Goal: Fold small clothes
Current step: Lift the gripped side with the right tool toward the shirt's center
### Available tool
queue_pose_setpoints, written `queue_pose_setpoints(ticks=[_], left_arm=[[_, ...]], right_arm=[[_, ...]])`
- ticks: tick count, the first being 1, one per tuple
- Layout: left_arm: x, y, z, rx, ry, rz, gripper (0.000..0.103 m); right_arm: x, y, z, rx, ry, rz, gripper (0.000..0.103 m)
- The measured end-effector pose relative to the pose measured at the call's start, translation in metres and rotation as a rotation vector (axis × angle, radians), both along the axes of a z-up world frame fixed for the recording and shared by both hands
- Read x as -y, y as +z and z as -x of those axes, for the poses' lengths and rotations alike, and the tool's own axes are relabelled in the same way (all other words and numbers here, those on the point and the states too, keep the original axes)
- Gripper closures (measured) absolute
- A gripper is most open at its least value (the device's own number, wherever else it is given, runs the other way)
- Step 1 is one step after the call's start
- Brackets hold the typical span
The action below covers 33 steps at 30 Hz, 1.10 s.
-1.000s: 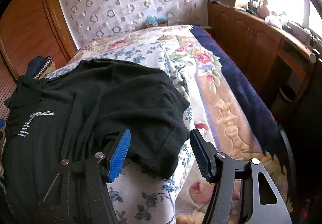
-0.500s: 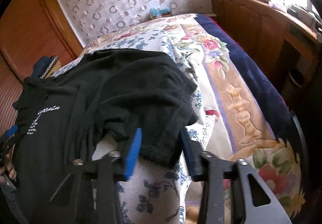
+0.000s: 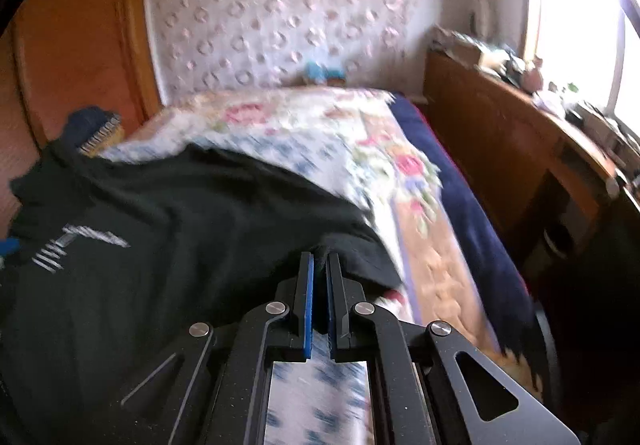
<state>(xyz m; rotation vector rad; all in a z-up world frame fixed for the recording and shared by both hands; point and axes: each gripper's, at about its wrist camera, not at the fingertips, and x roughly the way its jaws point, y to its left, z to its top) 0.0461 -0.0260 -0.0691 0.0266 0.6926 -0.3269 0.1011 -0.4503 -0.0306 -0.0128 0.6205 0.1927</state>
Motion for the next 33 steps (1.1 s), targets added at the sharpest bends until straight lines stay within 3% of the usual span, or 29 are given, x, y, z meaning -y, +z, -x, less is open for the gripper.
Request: queue_pose_setpoints(ticks=[5,8,12,19,21,23,25,29,33], left_arm=[[0.002,-0.003,0.0,-0.006,-0.004,-0.004,0.014],[0.001,-0.004,0.0,-0.01,-0.003,-0.001,0.014],[0.001,-0.004,0.0,-0.011,-0.002,-0.001,0.014],[0.001,-0.004,0.0,-0.01,-0.003,-0.002,0.014],[0.001,-0.005,0.0,-0.011,-0.002,-0.001,0.014],[0.001,-0.005,0.0,-0.012,-0.002,-0.001,0.014],[0.001,-0.005,0.001,-0.011,0.0,-0.001,0.014],[0.001,-0.005,0.001,-0.01,0.001,-0.001,0.014],[0.001,-0.006,0.001,-0.01,-0.001,-0.004,0.014]], right_arm=[[-0.051,0.006,0.008,0.016,0.154,-0.005,0.098],[-0.082,-0.015,0.011,-0.049,0.24,0.003,0.098],[-0.099,-0.048,0.009,-0.134,0.274,0.045,0.098],[-0.091,-0.051,0.003,-0.161,0.253,0.033,0.096],[-0.086,-0.044,0.011,-0.144,0.25,0.033,0.088],[-0.086,-0.033,0.019,-0.118,0.246,0.024,0.069],[-0.071,-0.019,0.026,-0.079,0.231,0.009,0.06],[-0.047,-0.004,0.02,-0.038,0.171,0.012,0.06],[-0.028,-0.018,-0.002,-0.066,0.097,0.042,0.06]])
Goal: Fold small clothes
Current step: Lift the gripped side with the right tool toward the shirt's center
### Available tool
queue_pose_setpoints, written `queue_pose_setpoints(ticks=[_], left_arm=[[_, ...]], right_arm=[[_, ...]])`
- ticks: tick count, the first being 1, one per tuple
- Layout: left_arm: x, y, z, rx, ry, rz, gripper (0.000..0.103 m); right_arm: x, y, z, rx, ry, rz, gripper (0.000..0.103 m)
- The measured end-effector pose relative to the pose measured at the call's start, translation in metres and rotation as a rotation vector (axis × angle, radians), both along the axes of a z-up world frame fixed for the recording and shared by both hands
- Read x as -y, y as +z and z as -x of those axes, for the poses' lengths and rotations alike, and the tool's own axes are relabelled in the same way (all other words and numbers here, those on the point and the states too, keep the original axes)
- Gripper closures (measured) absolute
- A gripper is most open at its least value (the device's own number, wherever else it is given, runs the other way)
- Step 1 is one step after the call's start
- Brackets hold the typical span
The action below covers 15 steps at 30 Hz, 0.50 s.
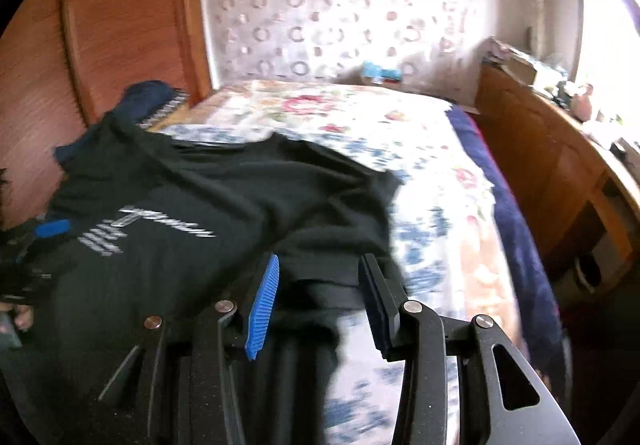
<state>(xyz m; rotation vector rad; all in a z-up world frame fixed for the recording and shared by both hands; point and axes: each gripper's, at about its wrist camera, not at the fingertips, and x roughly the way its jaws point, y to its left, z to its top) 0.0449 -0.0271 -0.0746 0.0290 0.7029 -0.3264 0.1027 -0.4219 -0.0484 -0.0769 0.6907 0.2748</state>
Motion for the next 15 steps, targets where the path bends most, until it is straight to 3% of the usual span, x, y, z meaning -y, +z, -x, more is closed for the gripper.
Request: queue_pose_setpoints(ticks=[9,11,13,15], left_arm=[[0.001,-0.001,0.0,-0.003,0.001,0.0,0.014],[0.001,-0.001,-0.001,-0.003,0.002,0.0,0.014],[0.0,-0.001,-0.001,-0.002,0.002,0.0,0.014],[0.001,-0.001,0.0,-0.003,0.003,0.002,0.014]], right_arm=[[0.023,-0.044,-0.045,-0.157,-0.069,-0.081,0.061],[0.017,-0.043,-0.046,-0.151,-0.043,-0.077,0.083],[0.008,-0.037,-0.048,-0.141,-0.011,-0.061,0.098],[0.003,-0.026,-0.048,-0.114,0.021,-0.054,0.099]])
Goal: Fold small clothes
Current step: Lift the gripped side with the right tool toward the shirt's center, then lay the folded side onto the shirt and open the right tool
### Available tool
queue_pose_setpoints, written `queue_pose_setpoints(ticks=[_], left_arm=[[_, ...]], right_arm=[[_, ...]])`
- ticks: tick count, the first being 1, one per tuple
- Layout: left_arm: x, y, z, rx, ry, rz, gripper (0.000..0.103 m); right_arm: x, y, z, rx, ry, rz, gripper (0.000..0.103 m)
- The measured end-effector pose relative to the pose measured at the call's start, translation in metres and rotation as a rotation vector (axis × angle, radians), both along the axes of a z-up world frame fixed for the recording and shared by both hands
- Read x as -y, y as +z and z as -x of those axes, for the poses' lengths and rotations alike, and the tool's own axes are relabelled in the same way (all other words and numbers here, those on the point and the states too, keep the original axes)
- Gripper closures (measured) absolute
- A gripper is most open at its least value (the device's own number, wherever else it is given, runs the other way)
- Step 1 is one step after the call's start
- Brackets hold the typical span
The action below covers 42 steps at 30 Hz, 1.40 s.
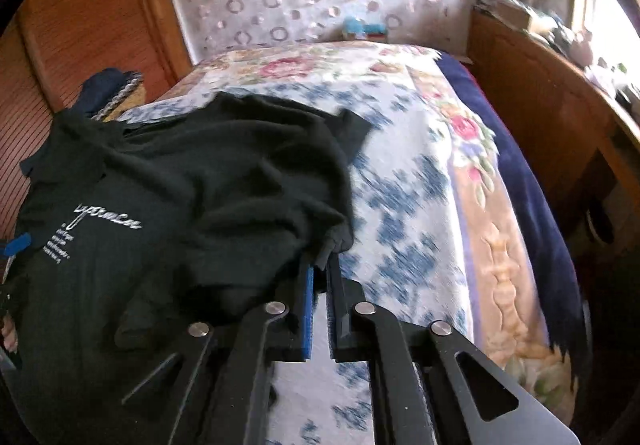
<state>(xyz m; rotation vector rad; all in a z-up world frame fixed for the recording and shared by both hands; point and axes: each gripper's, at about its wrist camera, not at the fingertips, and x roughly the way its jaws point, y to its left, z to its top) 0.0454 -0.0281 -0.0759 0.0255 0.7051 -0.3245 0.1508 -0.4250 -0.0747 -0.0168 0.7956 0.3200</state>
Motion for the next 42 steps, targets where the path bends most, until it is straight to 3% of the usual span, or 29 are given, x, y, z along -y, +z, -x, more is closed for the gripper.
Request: queue_pose_setpoints(ticks=[9,16,18,20,21,26,33,39,42], left_arm=[[0.0,-0.001,-0.001,0.0,0.003,0.01,0.014],[-0.001,-0.002,-0.001,0.001,0.004,0.018,0.014],[-0.001,-0.002,0.0,0.001,0.004,0.019,0.014],[0.0,-0.002,0.0,0.003,0.004,0.019,0.014],[0.0,-0.002,0.0,0.003,0.004,0.018,0.014],[-0.001,-0.002,0.0,0.004,0.005,0.017,0.014],[-0.001,-0.002,0.001,0.001,0.01,0.019,0.014],[-0.001,-0.002,0.001,0.001,0.01,0.02,0.014],[-0.001,-0.002,0.001,0.001,0.01,0.02,0.014]], right_arm=[[-0.077,0.047,-0.01,0.114,0.168,0.04,0.099],[-0.122,0.062,-0.035,0.135,0.242,0.021,0.099],[-0.126,0.063,-0.041,0.143,0.231,0.034,0.091],[-0.123,0.062,-0.044,0.146,0.206,0.051,0.053],[-0.121,0.061,-0.044,0.153,0.2,0.044,0.052],[-0.106,0.05,-0.022,0.143,0.158,0.064,0.052],[-0.095,0.01,0.008,0.067,0.154,0.079,0.052],[-0.122,-0.017,0.032,0.018,0.238,0.094,0.062],[-0.133,-0.026,0.041,0.019,0.25,0.171,0.068]])
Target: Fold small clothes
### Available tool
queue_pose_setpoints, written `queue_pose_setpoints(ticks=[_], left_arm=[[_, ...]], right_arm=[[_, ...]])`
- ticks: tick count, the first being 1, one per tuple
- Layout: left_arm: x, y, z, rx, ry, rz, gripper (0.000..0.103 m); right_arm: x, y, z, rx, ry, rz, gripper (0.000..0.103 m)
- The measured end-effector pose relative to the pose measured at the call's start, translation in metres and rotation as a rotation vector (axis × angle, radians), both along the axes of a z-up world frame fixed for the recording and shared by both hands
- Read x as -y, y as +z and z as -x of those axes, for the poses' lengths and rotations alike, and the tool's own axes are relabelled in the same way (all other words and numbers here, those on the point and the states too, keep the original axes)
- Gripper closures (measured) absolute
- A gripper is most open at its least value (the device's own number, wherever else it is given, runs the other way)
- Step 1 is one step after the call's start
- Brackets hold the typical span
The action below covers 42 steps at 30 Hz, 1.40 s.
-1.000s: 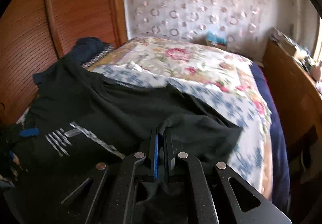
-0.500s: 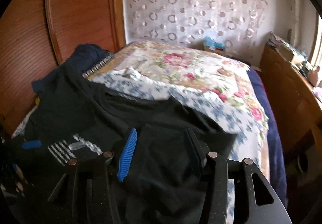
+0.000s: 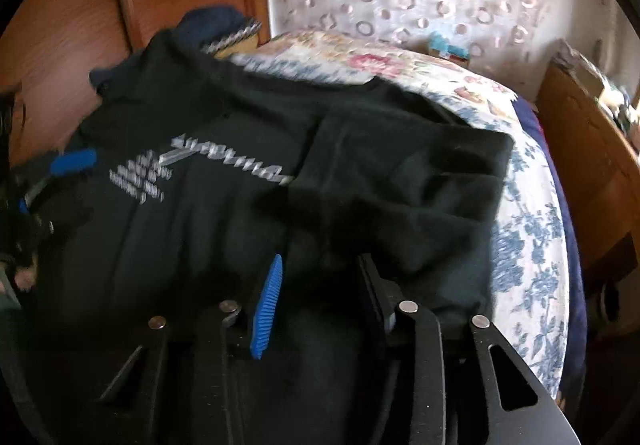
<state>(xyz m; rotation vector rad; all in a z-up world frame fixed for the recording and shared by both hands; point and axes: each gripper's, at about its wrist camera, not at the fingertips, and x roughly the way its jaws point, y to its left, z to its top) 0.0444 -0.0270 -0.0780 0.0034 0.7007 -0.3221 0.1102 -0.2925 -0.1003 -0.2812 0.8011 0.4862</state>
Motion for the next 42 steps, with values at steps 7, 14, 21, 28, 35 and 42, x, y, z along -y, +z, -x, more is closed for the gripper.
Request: queue_pose_setpoints(ticks=[7,14,21,28,35,42], left_arm=[[0.0,0.0,0.0,0.0,0.001,0.0,0.014],[0.002,-0.001,0.0,0.002,0.001,-0.002,0.014],[-0.001,-0.001,-0.001,0.0,0.006,0.008,0.014],[-0.011,0.007,-0.007,0.015,0.027,-0.004,0.014],[-0.042,0.029,-0.027,0.071,0.094,-0.046,0.014],[-0.066,0.04,-0.048,0.079,0.137,-0.063,0.014]], right_arm=[[0.001,0.006,0.008,0.029,-0.006,0.041,0.092],[0.018,0.026,0.033,0.017,0.027,-0.049,0.092],[0.029,0.027,0.03,0.032,-0.018,-0.076,0.061],[0.051,0.029,0.012,0.064,-0.104,-0.083,0.059],[0.071,0.021,-0.033,0.049,-0.198,-0.096,0.059],[0.069,0.014,-0.096,-0.005,-0.248,-0.113,0.059]])
